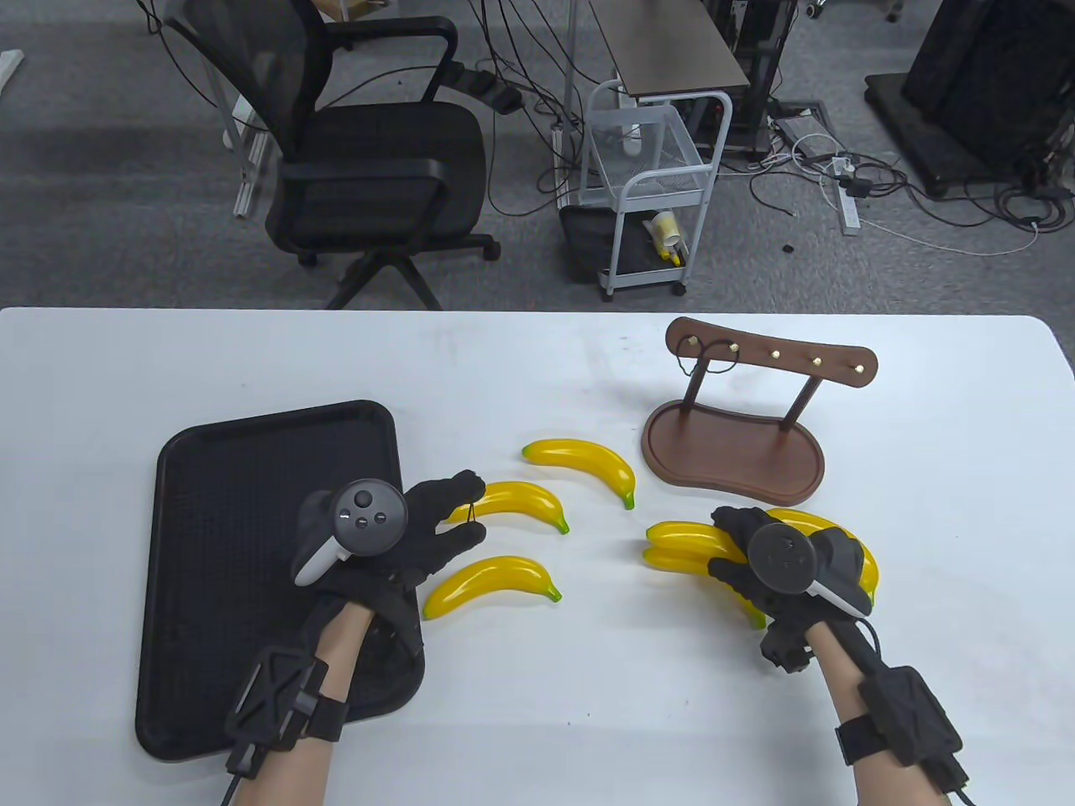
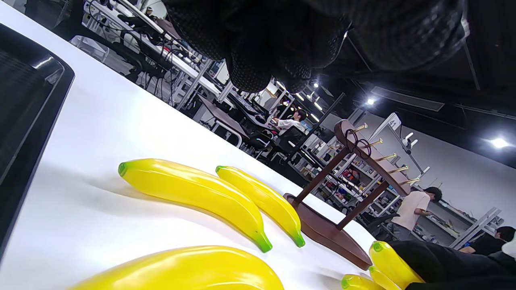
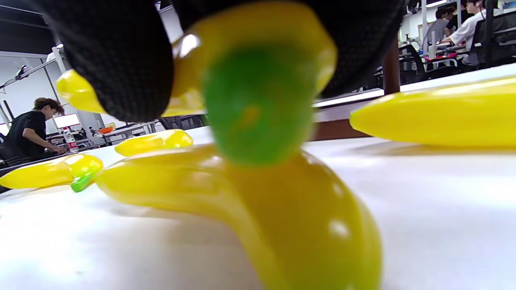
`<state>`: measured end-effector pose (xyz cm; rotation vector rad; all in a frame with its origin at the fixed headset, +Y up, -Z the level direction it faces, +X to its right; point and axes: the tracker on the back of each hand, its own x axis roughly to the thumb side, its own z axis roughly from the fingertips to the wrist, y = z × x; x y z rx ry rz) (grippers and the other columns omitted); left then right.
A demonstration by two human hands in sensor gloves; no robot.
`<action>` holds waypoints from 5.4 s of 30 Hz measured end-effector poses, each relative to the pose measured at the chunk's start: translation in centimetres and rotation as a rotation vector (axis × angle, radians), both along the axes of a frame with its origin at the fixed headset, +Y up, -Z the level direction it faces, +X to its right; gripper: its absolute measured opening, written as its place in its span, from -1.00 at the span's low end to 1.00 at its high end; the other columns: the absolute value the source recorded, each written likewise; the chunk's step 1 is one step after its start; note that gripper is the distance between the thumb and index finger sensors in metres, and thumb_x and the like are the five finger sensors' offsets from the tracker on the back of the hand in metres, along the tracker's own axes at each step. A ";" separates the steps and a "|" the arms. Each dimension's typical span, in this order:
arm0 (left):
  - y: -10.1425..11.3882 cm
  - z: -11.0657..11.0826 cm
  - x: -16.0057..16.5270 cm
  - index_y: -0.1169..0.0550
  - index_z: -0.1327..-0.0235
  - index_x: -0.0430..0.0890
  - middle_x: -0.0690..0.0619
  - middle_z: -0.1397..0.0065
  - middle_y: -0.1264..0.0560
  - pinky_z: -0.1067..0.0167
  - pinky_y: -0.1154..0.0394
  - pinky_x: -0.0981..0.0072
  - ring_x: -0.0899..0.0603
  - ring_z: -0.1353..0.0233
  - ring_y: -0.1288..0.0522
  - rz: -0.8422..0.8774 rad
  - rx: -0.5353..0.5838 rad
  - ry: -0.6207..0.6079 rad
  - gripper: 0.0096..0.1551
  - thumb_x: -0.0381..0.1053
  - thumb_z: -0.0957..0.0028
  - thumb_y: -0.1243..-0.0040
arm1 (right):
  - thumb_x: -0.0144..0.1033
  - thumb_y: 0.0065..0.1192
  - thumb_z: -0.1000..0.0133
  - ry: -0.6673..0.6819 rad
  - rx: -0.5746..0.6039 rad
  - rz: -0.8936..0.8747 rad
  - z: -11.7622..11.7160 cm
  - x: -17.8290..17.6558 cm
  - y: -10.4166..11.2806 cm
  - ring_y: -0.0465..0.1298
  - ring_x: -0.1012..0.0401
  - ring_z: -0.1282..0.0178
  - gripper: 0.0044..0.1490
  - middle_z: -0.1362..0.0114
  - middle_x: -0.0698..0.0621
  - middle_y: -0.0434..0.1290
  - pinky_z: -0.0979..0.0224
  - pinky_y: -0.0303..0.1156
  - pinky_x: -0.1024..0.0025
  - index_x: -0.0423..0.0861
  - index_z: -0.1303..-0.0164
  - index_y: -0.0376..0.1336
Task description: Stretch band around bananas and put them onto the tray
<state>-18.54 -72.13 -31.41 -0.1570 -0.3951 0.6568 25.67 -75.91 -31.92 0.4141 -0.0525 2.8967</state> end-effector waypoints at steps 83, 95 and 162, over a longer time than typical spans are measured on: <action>-0.5 0.0 0.9 -0.26 -0.58 0.12 0.14 -0.69 -0.36 -0.71 -0.17 0.02 -0.09 -0.70 -0.36 0.026 -0.047 -0.030 -0.22 0.35 -0.10 0.00 | -0.09 0.56 0.01 0.069 0.009 -0.073 -2.6 -7.5 3.2 0.60 -0.02 -0.27 -0.12 -0.46 -0.13 0.46 -0.22 0.62 0.16 -0.13 -0.46 0.22; -1.2 0.0 1.5 -0.29 -0.58 0.08 0.10 -0.66 -0.40 -0.69 -0.20 -0.02 -0.12 -0.68 -0.39 0.058 -0.108 -0.053 -0.22 0.36 -0.11 0.01 | -0.09 0.56 0.00 0.117 0.036 -0.093 -2.6 -10.9 3.9 0.60 -0.02 -0.28 -0.12 -0.46 -0.13 0.46 -0.22 0.62 0.15 -0.14 -0.46 0.22; -1.7 0.4 3.5 -0.19 -0.71 -0.13 -0.14 -0.71 -0.35 -0.63 -0.20 -0.18 -0.29 -0.67 -0.37 0.152 -0.213 -0.117 -0.08 0.38 -0.26 -0.05 | -0.09 0.41 -0.09 0.388 0.135 -0.026 1.6 -17.8 5.4 0.42 -0.11 -0.47 -0.06 -0.62 -0.15 0.26 -0.38 0.47 -0.02 -0.10 -0.61 0.05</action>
